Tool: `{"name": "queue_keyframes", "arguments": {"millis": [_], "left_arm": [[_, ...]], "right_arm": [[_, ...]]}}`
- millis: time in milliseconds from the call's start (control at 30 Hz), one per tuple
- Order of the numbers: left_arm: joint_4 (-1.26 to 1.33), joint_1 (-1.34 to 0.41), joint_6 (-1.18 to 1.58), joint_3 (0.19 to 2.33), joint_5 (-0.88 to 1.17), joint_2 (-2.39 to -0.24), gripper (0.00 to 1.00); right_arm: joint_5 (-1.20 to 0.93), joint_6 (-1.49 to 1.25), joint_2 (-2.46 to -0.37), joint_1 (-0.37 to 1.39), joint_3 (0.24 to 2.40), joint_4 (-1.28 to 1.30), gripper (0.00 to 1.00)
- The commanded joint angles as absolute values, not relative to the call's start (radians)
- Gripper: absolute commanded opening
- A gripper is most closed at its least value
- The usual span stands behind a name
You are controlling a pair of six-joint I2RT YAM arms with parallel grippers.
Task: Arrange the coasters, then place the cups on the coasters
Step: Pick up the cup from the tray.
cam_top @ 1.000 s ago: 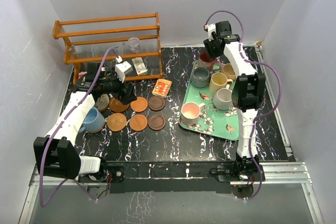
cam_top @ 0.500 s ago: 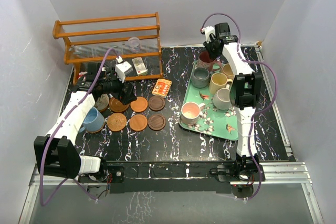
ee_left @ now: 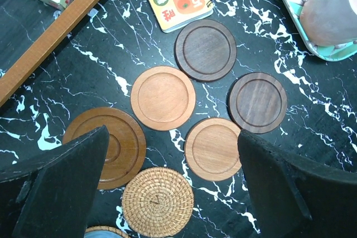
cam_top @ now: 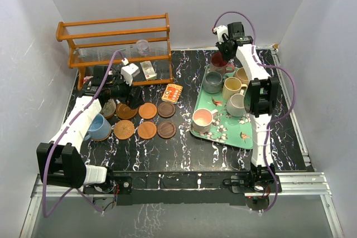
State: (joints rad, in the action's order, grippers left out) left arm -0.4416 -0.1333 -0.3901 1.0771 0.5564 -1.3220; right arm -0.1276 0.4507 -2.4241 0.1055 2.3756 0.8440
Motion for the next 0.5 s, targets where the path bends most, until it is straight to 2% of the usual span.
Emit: {"name": "queue_keyframes", "arguments": {"millis": [0, 267, 467], "left_arm": [[-0.419, -0.14, -0.319, 1.145, 0.524, -1.336, 0.99], [-0.362, -0.17, -0.206, 1.264, 0.539, -1.353, 0.98], [-0.29, -0.266, 0.031, 1.437, 0.403, -1.454, 0.91]], "right_arm": [[-0.08, 0.425, -2.237, 0.104, 2.436, 0.741, 0.0], [-0.06, 0.302, -2.079, 0.104, 2.42, 0.697, 0.0], [0.064, 0.091, -1.906, 0.14, 2.28, 0.638, 0.0]]}}
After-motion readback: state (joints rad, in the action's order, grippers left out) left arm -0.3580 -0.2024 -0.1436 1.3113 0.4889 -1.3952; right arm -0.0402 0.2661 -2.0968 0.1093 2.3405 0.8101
